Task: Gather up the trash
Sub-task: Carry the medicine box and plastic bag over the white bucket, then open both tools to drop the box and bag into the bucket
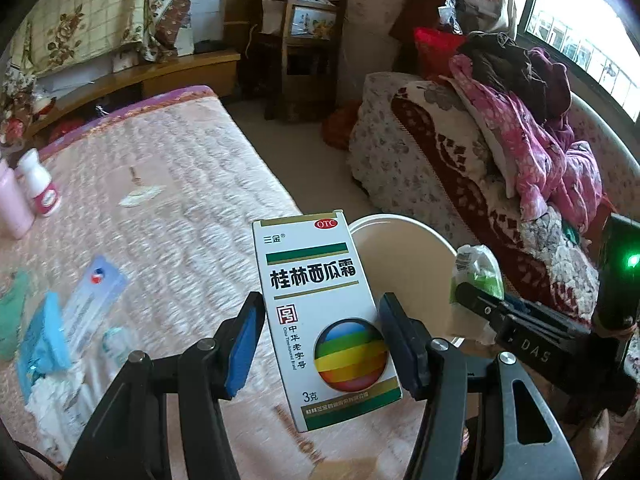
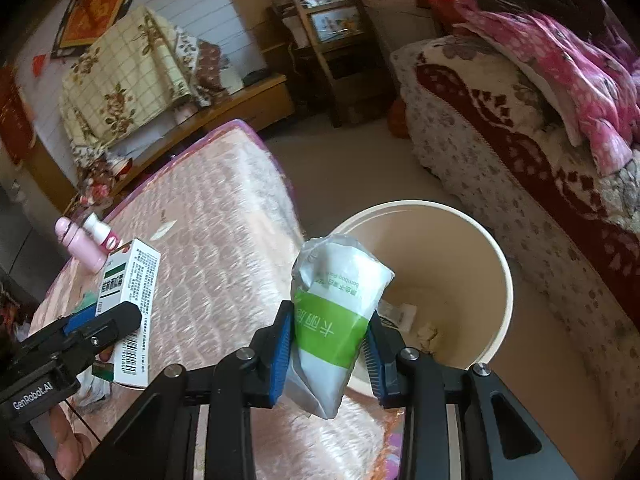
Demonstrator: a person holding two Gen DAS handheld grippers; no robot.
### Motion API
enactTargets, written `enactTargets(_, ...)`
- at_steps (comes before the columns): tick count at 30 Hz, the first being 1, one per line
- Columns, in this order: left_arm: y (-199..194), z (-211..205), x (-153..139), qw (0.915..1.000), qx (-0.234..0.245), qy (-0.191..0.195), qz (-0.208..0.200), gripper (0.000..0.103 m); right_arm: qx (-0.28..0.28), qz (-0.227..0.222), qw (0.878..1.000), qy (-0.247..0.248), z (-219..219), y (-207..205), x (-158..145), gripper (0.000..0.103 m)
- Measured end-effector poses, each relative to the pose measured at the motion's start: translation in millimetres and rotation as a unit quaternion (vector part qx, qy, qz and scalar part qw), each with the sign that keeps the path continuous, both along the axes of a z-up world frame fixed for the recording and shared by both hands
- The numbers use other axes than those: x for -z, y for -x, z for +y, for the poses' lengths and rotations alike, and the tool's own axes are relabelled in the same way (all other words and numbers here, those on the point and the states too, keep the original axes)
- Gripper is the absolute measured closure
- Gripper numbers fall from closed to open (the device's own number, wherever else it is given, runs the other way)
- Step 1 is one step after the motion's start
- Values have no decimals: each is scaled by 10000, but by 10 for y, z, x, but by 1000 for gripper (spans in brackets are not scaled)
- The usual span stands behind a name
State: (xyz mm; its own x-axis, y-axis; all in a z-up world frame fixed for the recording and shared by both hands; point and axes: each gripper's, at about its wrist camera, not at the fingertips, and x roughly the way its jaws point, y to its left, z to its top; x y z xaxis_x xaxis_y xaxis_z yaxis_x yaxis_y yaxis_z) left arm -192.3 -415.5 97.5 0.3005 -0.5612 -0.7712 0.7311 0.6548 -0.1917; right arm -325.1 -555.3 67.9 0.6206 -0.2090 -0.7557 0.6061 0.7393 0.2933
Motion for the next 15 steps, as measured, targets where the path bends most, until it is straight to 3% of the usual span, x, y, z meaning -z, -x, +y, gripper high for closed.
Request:
enactTargets(13,-29,-602,140,9985,470,119,247,42,697,98,9973,-184,-441,111,203,64)
enactTargets(15,-46,-633,173,9981,496,139,330,38,749,125,9969,-213,-482,106,233,38)
